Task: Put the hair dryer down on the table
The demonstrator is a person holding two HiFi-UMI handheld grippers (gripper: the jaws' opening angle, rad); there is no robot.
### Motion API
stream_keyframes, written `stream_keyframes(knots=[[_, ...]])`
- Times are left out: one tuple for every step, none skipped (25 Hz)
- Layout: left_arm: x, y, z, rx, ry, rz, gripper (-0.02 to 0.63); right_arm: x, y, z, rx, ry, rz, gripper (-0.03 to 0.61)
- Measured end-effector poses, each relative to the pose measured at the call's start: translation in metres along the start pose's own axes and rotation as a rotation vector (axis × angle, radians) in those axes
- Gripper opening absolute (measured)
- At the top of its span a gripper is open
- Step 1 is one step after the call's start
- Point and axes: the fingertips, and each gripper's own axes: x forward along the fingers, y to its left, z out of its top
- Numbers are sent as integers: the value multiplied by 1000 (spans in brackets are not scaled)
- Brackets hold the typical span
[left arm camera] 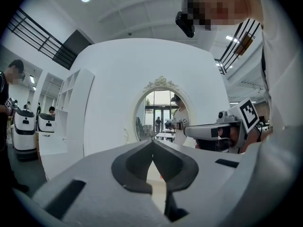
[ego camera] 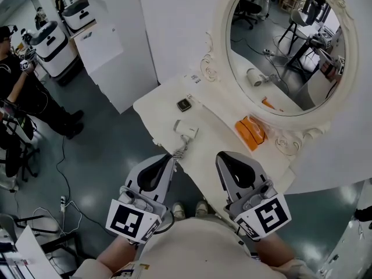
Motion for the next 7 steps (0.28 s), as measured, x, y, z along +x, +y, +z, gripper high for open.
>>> stream_keyframes(knots=[[0, 0, 0, -1, -1, 2, 15, 0, 0, -1, 0, 1, 2, 20], [-1, 0, 1, -1, -1, 3, 15, 0, 0, -1, 0, 2, 4, 20], [-1, 0, 2, -1, -2, 3, 15, 0, 0, -1, -1, 3, 5, 20], [-1, 0, 2, 0, -2, 3, 15, 0, -1, -1, -2, 4, 5, 20], [-2, 0, 3, 1, -3, 3, 15, 0, -2, -1, -3, 5, 4, 20], [-3, -1, 4, 1, -3, 3, 15, 0, -3, 0, -4, 5, 2, 20], [-3, -1, 5, 2, -4, 3, 15, 0, -4, 0, -6, 5, 1, 20]])
